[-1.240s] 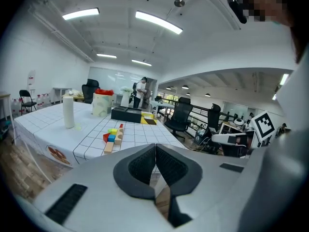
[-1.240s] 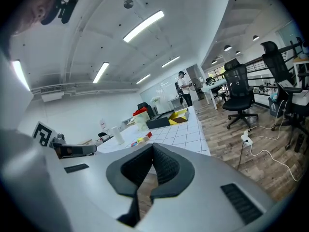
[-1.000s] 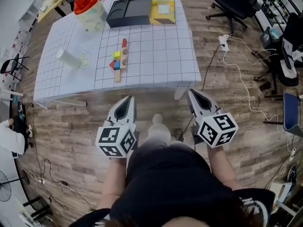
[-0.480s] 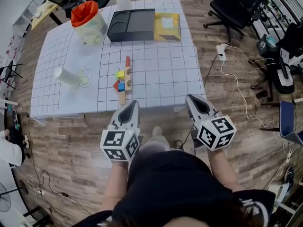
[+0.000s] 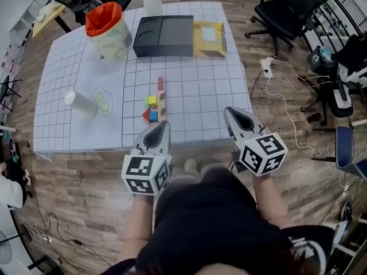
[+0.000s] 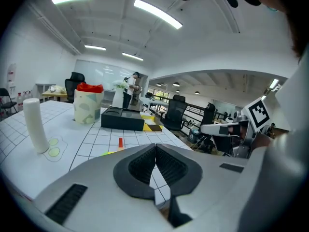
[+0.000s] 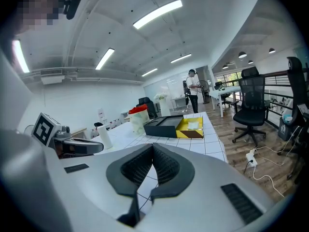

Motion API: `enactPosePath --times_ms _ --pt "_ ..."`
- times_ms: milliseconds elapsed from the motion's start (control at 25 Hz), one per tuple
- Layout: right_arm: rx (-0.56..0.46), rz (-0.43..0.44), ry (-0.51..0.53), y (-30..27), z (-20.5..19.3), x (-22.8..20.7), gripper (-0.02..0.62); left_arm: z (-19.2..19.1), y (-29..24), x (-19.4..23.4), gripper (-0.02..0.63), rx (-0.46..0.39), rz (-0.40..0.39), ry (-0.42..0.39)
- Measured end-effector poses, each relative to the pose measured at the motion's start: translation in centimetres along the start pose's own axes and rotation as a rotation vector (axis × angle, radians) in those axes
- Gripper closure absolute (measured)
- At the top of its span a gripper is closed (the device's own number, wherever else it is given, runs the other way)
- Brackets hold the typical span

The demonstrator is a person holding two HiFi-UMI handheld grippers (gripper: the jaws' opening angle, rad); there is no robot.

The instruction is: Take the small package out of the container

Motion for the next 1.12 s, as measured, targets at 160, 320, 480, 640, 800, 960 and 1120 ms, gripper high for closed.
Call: enactPosePath --times_ms 160,320,480,640,800,960,1120 --pt "0.009 -0.002 0.023 -1.0 1.0 -0.9 0.58 1.9 -1.3 -0.1 0.578 -0.013 -0.023 -0.016" --pt "0.014 0.014 0.05 -2.6 2.4 -2.3 0.58 4.0 -3.2 0.1 0.578 -0.025 -0.021 -0.032" --pt "0.023 0.037 0.086 -4.7 4.4 -4.8 0.57 6.1 -5.7 0.2 0.578 -0.03 -0.007 -0.04" --pt "0.016 0.068 0.144 -6.8 7.3 -7.6 0.531 8.7 -8.8 -0.1 0.578 -0.045 -0.009 -0.043" --pt "0.026 0.106 0.199 -9.2 10.1 -10.6 0.503 11.4 -12.3 -0.4 0.578 -0.051 -0.017 -0.055" --pt "0.039 0.132 0.238 -11.9 12.4 -13.3 0.475 13.8 -15.5 0.2 0.578 -0.051 -0.001 -0.047" --pt "0.041 0.165 0.257 -14.5 13.7 -15.3 0.446 15.6 -18.1 1.0 0.578 -0.061 0.029 -0.046"
Point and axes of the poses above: the fingertips, and each gripper's own axes: y backward along the fingers, x to its left, z out of its top, the point moved 2 cm from there along y, backward along the fingers, and after that the axes turned 8 degrees about y, right-handed, at the moved point
